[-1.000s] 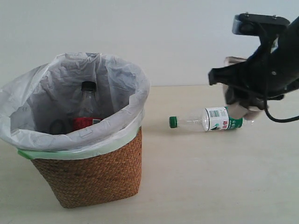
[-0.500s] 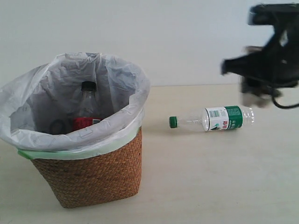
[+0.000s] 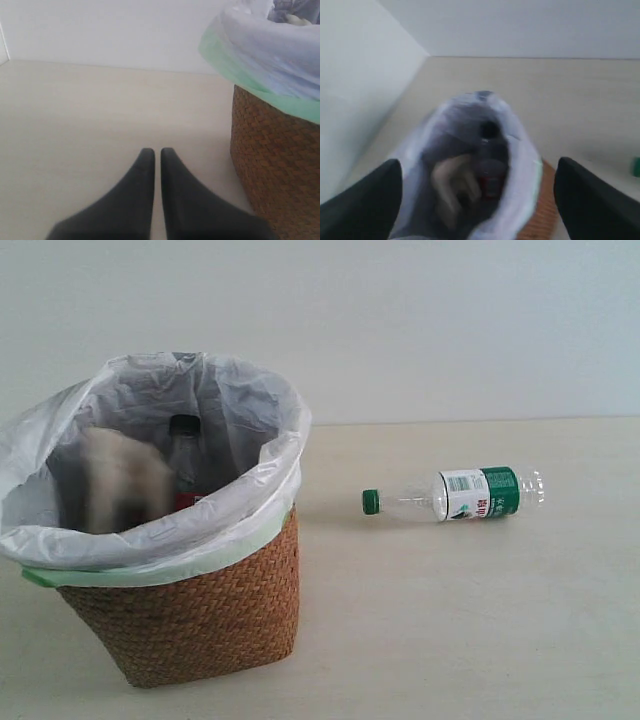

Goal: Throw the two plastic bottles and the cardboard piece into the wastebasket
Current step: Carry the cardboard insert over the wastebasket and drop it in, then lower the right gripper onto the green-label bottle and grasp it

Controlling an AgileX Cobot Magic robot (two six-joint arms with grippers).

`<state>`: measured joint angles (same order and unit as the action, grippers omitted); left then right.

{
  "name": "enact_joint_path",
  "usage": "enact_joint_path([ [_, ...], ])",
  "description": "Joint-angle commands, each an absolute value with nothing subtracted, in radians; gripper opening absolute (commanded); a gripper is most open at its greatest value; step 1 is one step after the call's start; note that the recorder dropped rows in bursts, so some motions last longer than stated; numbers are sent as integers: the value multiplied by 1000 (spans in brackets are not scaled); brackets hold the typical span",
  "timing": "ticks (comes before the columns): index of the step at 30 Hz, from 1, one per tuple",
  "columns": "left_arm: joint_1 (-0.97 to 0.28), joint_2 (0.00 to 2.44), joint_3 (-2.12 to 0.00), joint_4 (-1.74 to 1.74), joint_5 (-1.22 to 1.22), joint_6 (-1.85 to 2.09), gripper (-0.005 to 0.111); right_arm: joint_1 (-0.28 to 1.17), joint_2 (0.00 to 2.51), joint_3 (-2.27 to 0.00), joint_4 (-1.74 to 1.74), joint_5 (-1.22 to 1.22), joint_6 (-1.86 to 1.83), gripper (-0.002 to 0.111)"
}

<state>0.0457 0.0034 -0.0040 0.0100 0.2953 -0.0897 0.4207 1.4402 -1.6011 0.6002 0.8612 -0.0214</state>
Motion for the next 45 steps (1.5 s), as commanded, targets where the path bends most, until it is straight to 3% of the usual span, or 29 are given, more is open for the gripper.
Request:
enact_joint_path([
  [1, 37, 0, 0, 16, 295, -97, 4, 417, 1441, -1564, 252, 905, 164, 74],
  [18, 37, 0, 0, 16, 295, -97, 4, 417, 1632, -1393, -196, 847, 474, 74],
  [26, 37, 0, 0, 16, 295, -97, 4, 380, 1820, -1397, -329, 945, 56, 74],
  [31, 37, 0, 0, 16, 295, -97, 4, 349, 1921, -1544, -340, 1052, -327, 74],
  [35, 37, 0, 0, 16, 295, -97, 4, 361, 1968, -1590, -433, 1000, -546, 74],
  [45, 37, 0, 0, 16, 295, -97, 4, 359, 2090, -1588, -564, 895, -565, 74],
])
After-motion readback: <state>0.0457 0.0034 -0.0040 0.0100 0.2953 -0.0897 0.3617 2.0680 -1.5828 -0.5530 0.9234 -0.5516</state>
